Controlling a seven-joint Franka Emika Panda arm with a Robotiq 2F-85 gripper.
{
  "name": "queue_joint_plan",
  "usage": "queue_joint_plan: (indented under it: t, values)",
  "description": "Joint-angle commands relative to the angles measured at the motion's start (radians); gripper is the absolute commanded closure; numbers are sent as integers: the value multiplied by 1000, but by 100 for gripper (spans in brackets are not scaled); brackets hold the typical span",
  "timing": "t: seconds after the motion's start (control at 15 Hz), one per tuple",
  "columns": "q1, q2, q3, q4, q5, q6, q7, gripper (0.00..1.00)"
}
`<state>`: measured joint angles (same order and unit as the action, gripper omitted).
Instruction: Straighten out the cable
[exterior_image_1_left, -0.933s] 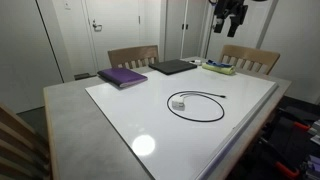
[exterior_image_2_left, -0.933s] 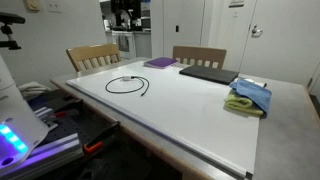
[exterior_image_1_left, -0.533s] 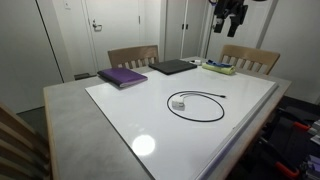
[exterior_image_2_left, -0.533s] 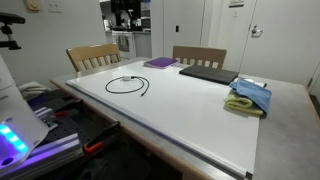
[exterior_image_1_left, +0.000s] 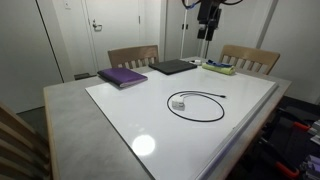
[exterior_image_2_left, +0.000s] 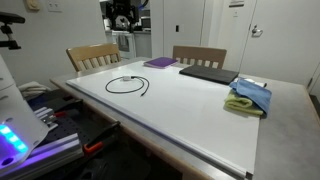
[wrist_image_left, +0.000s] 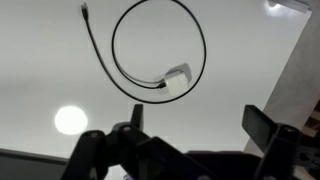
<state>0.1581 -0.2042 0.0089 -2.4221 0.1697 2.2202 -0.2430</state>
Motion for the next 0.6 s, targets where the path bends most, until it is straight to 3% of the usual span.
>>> queue_joint_plan:
  t: [0.0,0.53]
  values:
    - [2,173,22,121,-27,1,-157,0]
    - [-35,393,76,261,-146,-31,-475,0]
